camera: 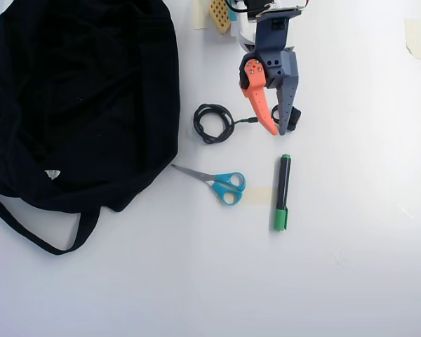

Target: Put the cable into the black bag

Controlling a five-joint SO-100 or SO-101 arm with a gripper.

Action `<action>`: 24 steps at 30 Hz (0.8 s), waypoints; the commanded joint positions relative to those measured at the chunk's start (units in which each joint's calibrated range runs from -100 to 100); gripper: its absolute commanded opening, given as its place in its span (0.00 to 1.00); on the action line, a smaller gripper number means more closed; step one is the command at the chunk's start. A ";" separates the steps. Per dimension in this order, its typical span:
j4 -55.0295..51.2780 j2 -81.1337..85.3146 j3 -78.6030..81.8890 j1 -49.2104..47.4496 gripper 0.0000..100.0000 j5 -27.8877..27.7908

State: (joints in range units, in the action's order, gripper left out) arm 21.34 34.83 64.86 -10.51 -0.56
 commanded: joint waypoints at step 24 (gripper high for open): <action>-16.43 -22.79 -43.47 4.37 0.02 -0.07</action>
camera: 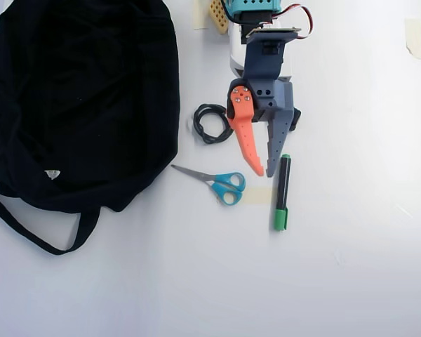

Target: Put the cable into the black bag

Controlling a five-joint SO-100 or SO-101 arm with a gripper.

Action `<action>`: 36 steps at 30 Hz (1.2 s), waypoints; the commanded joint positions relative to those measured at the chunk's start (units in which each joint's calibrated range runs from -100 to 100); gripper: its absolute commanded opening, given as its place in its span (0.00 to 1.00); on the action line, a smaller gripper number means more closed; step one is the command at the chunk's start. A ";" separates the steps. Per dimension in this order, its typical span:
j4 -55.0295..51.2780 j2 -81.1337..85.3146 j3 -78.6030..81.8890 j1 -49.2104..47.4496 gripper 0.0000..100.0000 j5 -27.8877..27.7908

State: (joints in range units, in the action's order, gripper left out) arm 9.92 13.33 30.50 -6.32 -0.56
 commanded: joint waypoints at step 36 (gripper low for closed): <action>-61.00 -2.95 -25.29 1.53 0.02 -0.38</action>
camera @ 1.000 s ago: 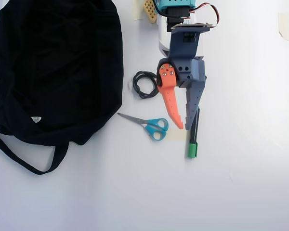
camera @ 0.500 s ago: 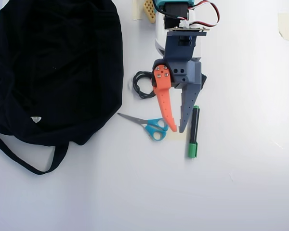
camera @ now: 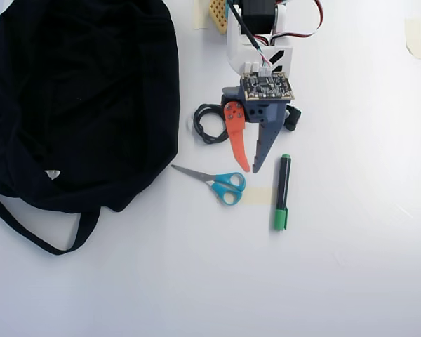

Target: Put the cable into the black bag

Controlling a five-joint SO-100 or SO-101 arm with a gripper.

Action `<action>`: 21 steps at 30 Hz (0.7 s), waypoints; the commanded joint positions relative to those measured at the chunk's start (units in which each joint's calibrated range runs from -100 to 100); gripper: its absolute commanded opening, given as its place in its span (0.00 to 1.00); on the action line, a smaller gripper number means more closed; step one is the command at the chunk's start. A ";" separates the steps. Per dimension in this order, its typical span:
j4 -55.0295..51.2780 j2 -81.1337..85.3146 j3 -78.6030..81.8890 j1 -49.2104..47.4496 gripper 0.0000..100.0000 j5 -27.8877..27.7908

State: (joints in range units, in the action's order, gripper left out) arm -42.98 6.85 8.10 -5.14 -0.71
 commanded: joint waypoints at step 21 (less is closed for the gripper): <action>-44.53 6.35 -2.89 -1.21 0.02 0.34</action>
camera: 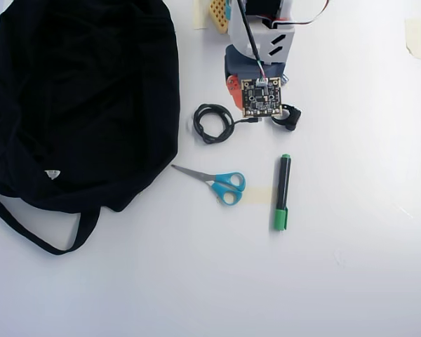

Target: Put the cable into the black bag

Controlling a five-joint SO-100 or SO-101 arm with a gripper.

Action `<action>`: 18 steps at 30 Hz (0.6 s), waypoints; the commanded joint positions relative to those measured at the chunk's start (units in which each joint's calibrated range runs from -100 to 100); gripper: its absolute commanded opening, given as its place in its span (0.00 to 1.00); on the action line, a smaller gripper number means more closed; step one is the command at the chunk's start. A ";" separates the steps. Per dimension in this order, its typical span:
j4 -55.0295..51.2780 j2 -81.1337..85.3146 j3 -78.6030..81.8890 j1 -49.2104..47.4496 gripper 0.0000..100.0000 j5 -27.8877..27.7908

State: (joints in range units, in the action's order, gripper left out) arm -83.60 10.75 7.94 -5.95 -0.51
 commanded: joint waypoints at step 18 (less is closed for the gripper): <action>-7.19 2.44 -1.56 -1.23 0.02 -0.43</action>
State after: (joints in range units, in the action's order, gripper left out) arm -89.95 10.83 7.94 -6.69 -0.71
